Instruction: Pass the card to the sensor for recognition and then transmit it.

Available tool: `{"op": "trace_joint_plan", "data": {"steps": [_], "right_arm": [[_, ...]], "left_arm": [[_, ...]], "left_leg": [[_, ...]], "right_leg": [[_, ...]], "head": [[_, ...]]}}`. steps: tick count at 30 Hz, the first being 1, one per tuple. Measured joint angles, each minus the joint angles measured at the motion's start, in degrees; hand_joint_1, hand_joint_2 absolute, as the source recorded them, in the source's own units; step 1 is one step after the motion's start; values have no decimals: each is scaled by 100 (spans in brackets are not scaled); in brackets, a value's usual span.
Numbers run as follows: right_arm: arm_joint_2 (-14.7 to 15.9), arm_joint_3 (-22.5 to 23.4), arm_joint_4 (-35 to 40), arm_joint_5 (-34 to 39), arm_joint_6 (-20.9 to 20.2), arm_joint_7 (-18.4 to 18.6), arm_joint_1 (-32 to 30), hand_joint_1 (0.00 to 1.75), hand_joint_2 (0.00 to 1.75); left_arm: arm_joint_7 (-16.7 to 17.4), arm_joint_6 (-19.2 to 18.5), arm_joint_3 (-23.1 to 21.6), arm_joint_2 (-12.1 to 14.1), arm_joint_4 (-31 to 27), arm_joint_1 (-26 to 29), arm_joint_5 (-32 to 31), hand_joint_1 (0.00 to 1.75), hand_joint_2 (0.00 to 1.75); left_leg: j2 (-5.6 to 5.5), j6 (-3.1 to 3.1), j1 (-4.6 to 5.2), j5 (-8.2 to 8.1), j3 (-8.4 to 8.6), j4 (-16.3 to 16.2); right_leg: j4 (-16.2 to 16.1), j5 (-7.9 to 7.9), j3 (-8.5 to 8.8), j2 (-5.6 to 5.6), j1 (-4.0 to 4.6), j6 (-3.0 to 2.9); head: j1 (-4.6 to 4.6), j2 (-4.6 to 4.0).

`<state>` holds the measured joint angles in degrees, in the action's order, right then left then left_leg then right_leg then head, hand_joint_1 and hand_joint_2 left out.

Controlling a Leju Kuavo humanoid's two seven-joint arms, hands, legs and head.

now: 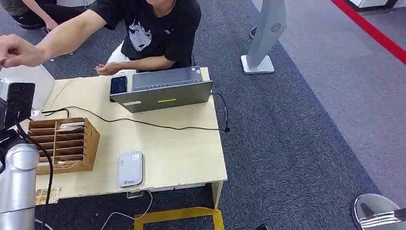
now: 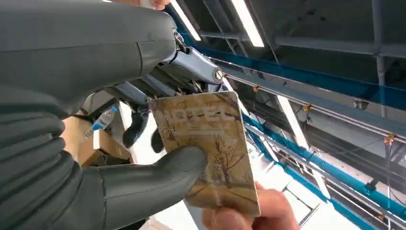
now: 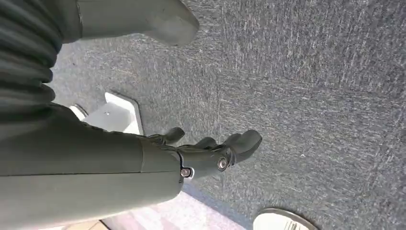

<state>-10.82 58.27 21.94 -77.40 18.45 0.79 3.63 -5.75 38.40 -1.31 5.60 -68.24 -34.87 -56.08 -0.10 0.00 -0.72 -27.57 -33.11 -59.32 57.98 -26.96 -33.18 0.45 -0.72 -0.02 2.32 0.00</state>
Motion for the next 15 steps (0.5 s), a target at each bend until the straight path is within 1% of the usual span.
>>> {"op": "trace_joint_plan", "data": {"steps": [9, 15], "right_arm": [[-9, -110, 31, 29, 15, 15, -2, 0, 175], [-52, -232, 105, 107, 9, 24, -16, 0, 175]], "left_arm": [[-96, -42, 0, 2, -81, 32, 111, 175, 175], [-282, -208, -114, -87, -328, 338, 221, 175, 175]], "left_leg": [[0, 2, 1, 2, 0, -1], [1, 3, 2, 0, 0, -1]], "right_leg": [[0, 1, 1, 0, 0, 0], [-2, 0, -2, 1, -1, 1]], "head": [[2, 0], [0, 0]]}}
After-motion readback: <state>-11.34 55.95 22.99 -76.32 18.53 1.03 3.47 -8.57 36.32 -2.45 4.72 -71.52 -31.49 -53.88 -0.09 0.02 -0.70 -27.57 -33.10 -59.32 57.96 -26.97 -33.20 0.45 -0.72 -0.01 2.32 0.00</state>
